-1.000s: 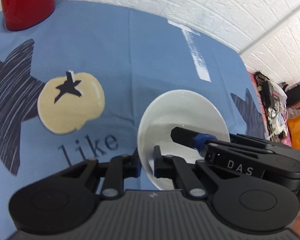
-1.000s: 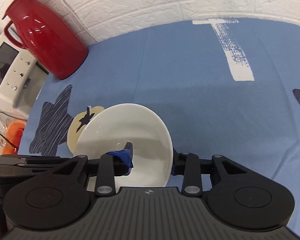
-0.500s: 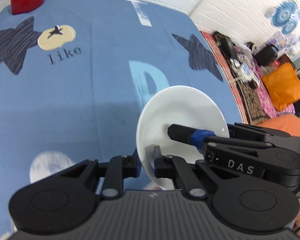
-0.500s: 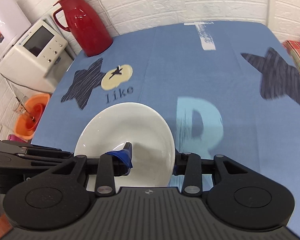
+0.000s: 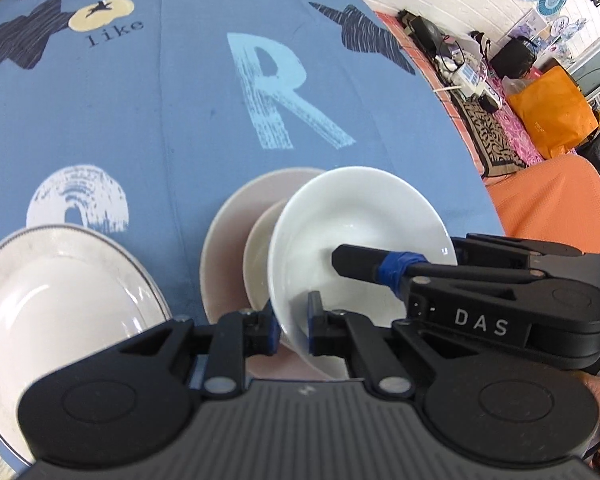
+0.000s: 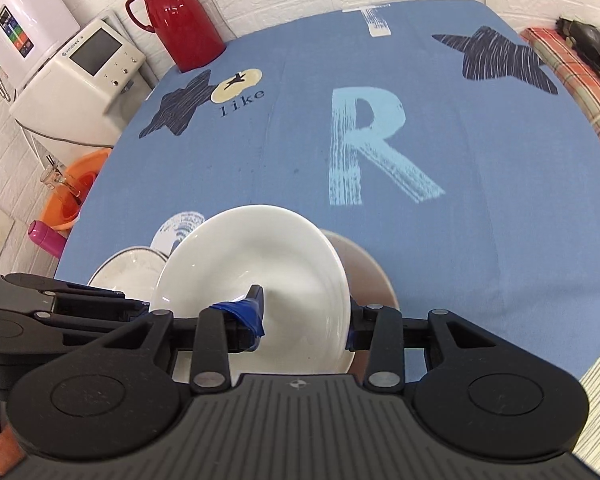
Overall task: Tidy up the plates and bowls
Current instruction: 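Lift the small bowl with both tools, lower it onto the nested bowls, open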
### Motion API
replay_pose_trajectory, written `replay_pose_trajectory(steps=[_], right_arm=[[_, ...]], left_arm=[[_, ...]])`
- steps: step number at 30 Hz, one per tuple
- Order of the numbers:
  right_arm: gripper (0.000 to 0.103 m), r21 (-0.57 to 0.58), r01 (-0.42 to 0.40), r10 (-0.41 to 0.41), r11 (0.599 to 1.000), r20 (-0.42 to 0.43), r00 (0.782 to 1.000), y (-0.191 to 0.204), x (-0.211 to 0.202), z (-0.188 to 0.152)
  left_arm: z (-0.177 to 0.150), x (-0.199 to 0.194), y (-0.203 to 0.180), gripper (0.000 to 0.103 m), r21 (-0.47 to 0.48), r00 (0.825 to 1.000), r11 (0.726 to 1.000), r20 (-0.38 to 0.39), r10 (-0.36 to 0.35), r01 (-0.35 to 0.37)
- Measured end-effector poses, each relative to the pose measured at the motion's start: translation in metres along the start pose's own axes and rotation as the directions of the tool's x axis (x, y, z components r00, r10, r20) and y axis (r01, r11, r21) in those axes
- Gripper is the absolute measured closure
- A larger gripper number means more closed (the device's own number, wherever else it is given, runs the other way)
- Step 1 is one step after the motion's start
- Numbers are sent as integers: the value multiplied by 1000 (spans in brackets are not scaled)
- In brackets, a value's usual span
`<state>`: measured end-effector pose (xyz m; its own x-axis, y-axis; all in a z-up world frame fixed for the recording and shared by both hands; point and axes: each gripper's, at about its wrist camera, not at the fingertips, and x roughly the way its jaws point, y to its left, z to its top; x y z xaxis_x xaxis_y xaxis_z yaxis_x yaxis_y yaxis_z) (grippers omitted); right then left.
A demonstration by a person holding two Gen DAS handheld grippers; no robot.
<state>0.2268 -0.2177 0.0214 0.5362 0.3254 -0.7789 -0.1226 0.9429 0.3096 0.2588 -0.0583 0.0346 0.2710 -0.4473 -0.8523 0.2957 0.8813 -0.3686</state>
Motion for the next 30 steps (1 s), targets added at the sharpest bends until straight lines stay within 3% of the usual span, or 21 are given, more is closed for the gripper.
replay_pose_trajectory(steps=[11,14,15,16,23,25,30], right_arm=[[80,52,-31,30,998,5,1000,-12,6,-15],[79,64,-34,35,997,-15,999,-12,8,-13],[79,59,-29,30,998,-21,999,-11,9,-13],[79,52,-25,26,998,-29,999,-10,9,-13],[79,68,-11,16,998,-62,998,-10,10,-8],[79,73,-11,15,997,-56,998,-11,8,-8],[78,54,11,-8,998,-45,999,-8,3,-4]], left_arm=[[-3,3,-5,100,43,999,999,36,18,-20],[-2,3,-5,81,47,999,999,32,4,-6],[-2,3,-6,60,50,1000,999,30,-5,3],[-2,2,-6,50,50,1000,999,28,-13,12],[-2,-9,-10,44,74,999,997,37,-18,16],[-4,-15,-9,35,87,998,996,65,0,-5],[-3,-30,-4,36,99,994,995,107,11,-22]])
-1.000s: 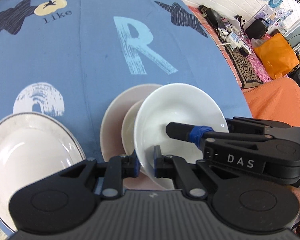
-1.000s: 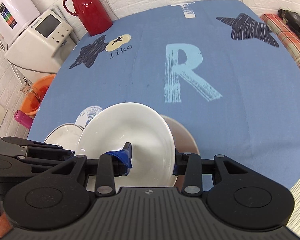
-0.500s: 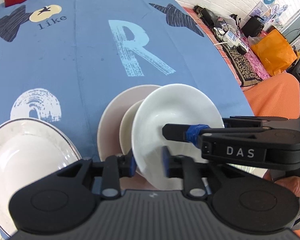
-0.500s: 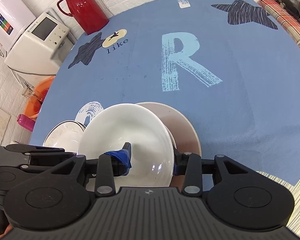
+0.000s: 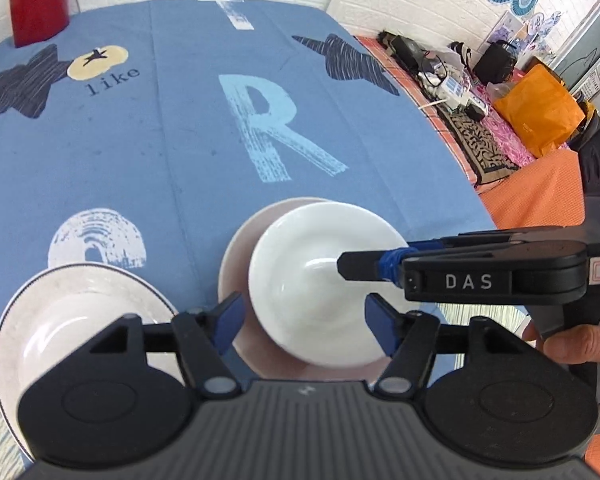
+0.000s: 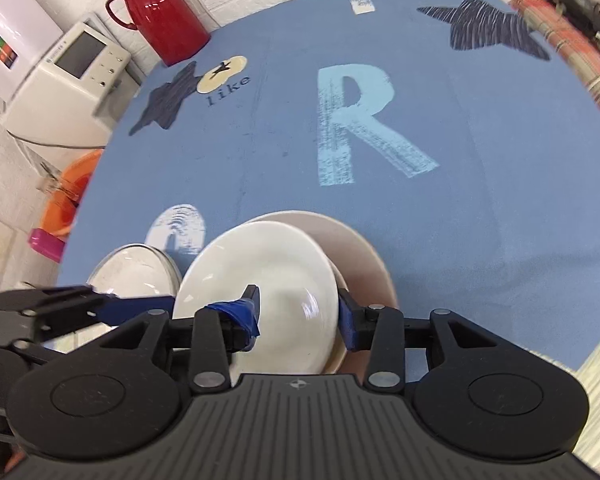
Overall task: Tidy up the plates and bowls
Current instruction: 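Lift the small bowl with both tools, lower it onto the nested bowls, open, then close both tools on the rim of the nested bowl stack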
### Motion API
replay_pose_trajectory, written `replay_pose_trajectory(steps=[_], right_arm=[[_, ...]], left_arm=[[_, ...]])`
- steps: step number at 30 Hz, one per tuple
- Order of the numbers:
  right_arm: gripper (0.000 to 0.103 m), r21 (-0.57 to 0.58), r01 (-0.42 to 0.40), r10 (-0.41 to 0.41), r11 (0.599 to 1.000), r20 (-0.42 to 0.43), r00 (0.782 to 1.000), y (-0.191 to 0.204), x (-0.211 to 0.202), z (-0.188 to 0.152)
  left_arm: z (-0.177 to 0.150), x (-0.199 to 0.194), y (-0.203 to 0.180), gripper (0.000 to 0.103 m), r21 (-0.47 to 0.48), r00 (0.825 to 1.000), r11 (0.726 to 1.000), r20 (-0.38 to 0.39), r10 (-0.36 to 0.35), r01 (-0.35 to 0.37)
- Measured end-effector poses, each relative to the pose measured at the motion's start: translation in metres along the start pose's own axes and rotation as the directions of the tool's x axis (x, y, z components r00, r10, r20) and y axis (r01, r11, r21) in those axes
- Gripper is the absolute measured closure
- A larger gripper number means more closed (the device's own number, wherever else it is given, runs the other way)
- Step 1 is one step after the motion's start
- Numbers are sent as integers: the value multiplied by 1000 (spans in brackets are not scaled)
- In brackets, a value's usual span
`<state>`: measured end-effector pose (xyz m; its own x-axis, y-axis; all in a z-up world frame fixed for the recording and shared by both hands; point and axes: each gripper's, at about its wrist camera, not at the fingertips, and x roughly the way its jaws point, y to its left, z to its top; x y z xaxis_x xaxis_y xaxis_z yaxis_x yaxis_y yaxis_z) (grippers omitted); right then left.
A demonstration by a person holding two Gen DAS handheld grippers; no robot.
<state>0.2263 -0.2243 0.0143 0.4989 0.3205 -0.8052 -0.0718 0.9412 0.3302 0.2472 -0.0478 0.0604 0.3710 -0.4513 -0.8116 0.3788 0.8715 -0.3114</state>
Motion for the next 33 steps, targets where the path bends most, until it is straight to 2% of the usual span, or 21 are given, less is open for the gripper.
replay_pose_trajectory(steps=[2,9,13,16,18,23,29,33], right_arm=[[78,1,-6,6,1000,-2,1000,1,-1,1],[76,-18,57,-56,998,60,997,-5,-21,2],[75,-23,110,-107,994,91,990,-18,-38,-4],[74,-23,148,-146,989,71,987,-31,-42,-13],[74,-10,162,-161,987,55,985,-40,-40,-18],[73,41,117,-118,992,23,993,-49,-31,-23],[71,33,95,-95,995,-11,995,-43,-24,-20],[71,40,102,-101,994,-36,994,-46,-13,-17]], left_arm=[[0,-7,2,36,4,1000,1000,24,20,-21],[3,-22,20,36,18,993,995,66,97,-98],[2,-20,35,36,37,988,988,47,150,-151],[0,-14,42,36,47,984,983,23,176,-177],[1,-6,42,36,56,985,983,2,174,-174],[6,14,44,36,70,980,979,-45,192,-189],[12,31,53,36,64,980,982,-89,181,-175],[13,36,51,35,91,982,982,-77,174,-167]])
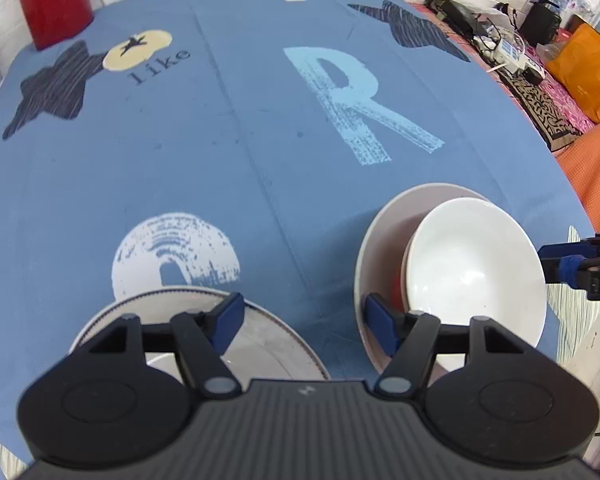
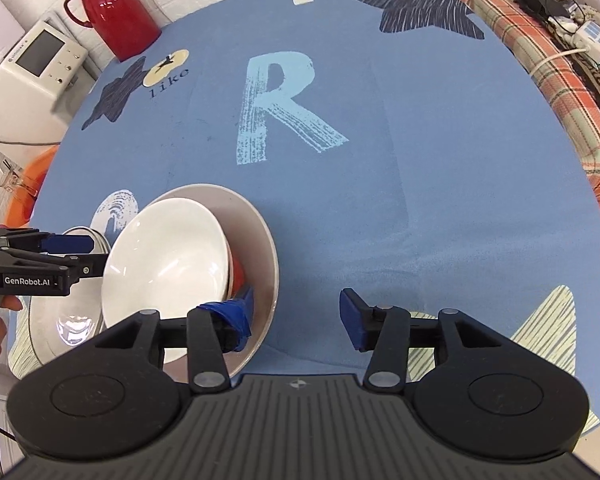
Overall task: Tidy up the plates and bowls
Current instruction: 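Close both tools on the rim of the nested bowl stack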
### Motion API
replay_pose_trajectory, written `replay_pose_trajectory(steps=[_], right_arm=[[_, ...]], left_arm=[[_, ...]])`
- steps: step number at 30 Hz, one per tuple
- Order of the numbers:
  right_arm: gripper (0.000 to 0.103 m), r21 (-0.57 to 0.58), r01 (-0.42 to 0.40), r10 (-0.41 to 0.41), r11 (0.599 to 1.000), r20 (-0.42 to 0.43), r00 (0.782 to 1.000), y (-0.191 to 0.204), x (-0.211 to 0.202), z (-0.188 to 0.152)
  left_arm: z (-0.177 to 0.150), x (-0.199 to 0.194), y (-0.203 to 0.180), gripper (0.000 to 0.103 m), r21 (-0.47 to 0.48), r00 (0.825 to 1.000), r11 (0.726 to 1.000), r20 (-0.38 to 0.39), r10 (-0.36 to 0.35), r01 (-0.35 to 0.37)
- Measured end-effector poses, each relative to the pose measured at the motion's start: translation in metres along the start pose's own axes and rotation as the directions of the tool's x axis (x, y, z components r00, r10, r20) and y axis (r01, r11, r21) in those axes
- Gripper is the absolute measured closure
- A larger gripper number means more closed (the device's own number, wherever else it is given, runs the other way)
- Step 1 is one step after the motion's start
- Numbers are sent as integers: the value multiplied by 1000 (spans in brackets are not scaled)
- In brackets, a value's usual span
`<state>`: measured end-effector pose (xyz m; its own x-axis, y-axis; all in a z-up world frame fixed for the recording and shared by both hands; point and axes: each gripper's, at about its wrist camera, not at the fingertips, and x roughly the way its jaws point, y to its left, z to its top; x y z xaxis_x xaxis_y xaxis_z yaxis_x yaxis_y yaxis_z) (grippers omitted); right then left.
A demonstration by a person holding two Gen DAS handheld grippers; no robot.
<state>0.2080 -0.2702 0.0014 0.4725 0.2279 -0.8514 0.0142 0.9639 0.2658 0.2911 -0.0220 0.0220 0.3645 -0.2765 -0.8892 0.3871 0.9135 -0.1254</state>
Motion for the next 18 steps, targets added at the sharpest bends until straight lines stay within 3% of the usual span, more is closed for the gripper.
replay_pose_trajectory(steps=[6,10,13,15,18], right_arm=[[70,-2,10,-10,1000,-38,999,-1,20,0],[69,-21,14,-15,1000,-63,998,2,28,2],[69,-21,9,-10,1000,-63,998,1,28,2],[68,-15,2,-3,1000,-65,998,0,28,2],[65,14,-10,11,1000,-80,997,-4,30,2]], left_arm=[[4,0,-5,35,49,1000,999,3,-12,12],[12,2,-13,35,136,1000,991,13,-3,1],[18,6,-9,37,142,999,989,-15,-29,31],[21,11,-5,45,127,998,991,-45,-40,45],[21,15,-1,45,112,996,991,-60,-64,71]])
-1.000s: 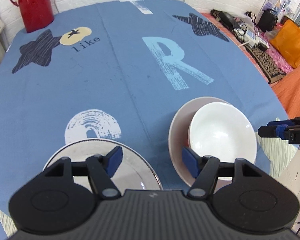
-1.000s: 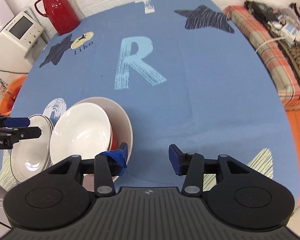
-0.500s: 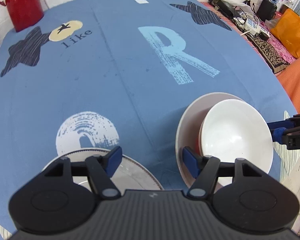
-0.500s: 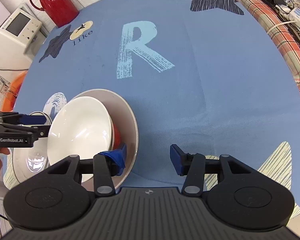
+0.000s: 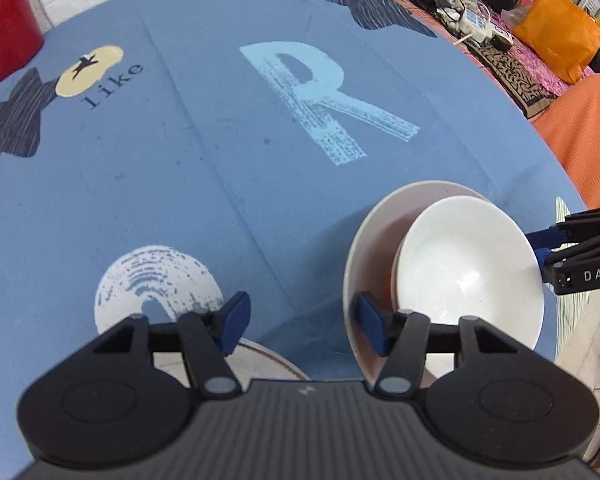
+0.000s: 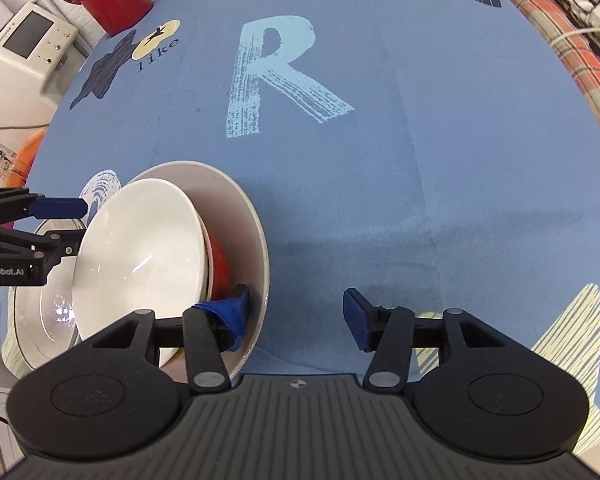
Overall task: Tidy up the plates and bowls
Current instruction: 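Close both tools on the rim of the nested bowl stack, then lift the nested bowls with both tools onto the gold-rimmed plate stack and open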
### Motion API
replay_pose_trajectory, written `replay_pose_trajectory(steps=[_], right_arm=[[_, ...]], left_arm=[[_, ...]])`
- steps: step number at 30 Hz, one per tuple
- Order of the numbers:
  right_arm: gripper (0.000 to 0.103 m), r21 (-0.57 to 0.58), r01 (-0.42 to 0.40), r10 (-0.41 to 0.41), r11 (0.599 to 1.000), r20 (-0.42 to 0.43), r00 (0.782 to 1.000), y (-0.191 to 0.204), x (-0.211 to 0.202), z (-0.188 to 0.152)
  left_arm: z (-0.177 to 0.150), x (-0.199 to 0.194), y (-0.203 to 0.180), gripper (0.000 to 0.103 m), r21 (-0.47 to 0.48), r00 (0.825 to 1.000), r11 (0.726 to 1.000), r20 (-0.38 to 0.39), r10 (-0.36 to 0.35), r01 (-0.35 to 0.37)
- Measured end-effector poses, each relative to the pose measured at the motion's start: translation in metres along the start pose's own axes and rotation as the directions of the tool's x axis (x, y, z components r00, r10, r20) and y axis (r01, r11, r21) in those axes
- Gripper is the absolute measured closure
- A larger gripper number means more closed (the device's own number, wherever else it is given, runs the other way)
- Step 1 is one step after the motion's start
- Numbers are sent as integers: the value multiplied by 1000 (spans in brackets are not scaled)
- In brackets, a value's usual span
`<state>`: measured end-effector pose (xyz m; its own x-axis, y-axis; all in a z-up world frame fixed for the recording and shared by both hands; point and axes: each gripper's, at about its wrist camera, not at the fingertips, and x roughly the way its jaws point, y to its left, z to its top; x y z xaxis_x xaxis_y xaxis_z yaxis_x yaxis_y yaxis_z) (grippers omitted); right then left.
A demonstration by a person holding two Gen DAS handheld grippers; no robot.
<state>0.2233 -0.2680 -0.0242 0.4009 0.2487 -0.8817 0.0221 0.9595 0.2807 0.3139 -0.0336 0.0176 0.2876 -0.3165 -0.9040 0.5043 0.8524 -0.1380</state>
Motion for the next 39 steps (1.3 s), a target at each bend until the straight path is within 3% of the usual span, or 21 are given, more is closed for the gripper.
replay_pose_trajectory(steps=[11,20,25,27,28,30,31,32,34,39], right_arm=[[49,29,43,-44,999,2,999,1,3,-1],[42,39,66,-67,997,9,998,0,4,-1],[42,38,96,-96,995,7,995,5,4,1],[45,52,85,-86,995,3,996,3,4,2],[48,53,68,-68,996,6,998,2,4,2],[61,43,20,-21,999,30,999,1,3,-2],[84,41,-27,25,999,44,999,2,4,-5],[96,46,-56,54,997,53,997,4,4,-6],[103,17,-58,57,998,70,996,12,3,-8],[103,93,-90,85,992,65,994,11,3,-5]], left_arm=[[1,3,11,52,-54,996,995,-30,-84,82],[-1,5,16,54,-106,992,988,-38,-118,113],[-2,6,8,74,-91,988,987,-57,-141,136],[-2,8,8,81,-98,986,984,-62,-158,151],[-3,9,7,91,-96,982,981,-64,-176,169],[-4,10,3,103,-102,976,974,-61,-207,201],[-5,9,1,103,-106,978,975,-53,-200,194],[-6,9,0,103,-120,979,974,-46,-197,190],[-8,9,2,103,-164,978,966,-33,-206,198],[-7,9,5,103,-218,977,955,-29,-211,200]])
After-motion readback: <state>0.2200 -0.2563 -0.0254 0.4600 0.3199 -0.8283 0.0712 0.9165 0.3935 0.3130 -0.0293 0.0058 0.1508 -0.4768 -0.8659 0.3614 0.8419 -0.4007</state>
